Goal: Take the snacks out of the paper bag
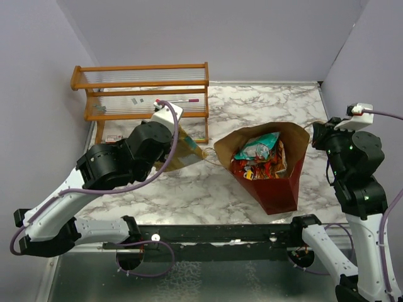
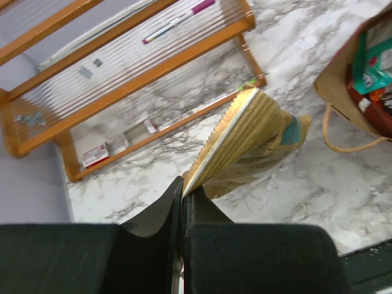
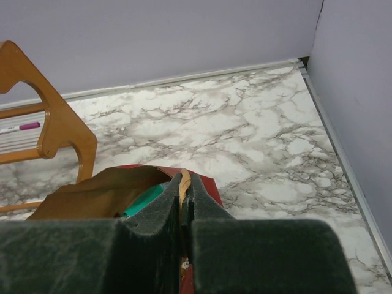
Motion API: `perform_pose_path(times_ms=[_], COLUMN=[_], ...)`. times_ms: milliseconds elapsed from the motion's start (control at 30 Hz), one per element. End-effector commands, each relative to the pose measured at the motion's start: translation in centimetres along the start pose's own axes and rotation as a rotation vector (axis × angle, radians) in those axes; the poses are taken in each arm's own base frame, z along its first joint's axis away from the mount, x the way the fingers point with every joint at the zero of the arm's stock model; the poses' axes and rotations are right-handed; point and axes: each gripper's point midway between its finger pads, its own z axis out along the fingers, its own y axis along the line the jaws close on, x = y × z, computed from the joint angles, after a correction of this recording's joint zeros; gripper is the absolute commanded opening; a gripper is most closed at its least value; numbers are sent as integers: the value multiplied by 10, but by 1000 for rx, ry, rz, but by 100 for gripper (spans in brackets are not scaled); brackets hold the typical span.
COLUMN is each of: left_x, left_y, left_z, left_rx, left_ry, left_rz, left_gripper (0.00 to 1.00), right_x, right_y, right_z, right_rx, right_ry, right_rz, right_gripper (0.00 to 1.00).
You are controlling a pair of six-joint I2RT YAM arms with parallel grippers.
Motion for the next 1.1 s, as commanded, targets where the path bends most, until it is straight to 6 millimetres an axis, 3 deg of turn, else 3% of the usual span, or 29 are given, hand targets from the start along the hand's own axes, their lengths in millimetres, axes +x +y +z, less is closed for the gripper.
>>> perform_pose_path(times_ms=[0, 133, 233, 367, 533, 667, 800, 933, 1000, 1067], left_x=[-1, 9, 22, 55, 70, 109, 145, 155, 155, 161], left_y=[42, 63, 83, 131, 194, 219, 223, 206, 189, 157], left_z=[-3, 9, 30, 52, 25, 5, 12, 39, 62, 92], left_rx=[-212, -287, -333, -484, -803, -1020, -1113, -976, -837, -620], left_ry=[-26, 11, 71, 229, 270, 372, 451, 446, 448, 488], left_rz=[-5, 16, 26, 13, -46, 24, 164, 69, -10, -77], left_gripper=[0, 0, 0, 0, 0, 0, 0, 0, 0, 0], right_x=[-26, -28, -28, -29, -25, -19, -21, -23, -23, -21], right_y=[8, 11, 14, 17, 26, 36, 45, 44, 44, 43], right_z=[-8, -8, -8, -9, -7, -6, -7, -8, -11, -11], right_rx=[-43, -61, -77, -97, -147, -196, -236, -232, -236, -233], right_ry=[-92, -100, -102, -105, -90, -71, -71, -80, -88, -88], right_rz=[13, 12, 12, 12, 12, 23, 29, 30, 33, 35], right_gripper=[2, 2, 2, 2, 2, 2, 2, 2, 2, 2])
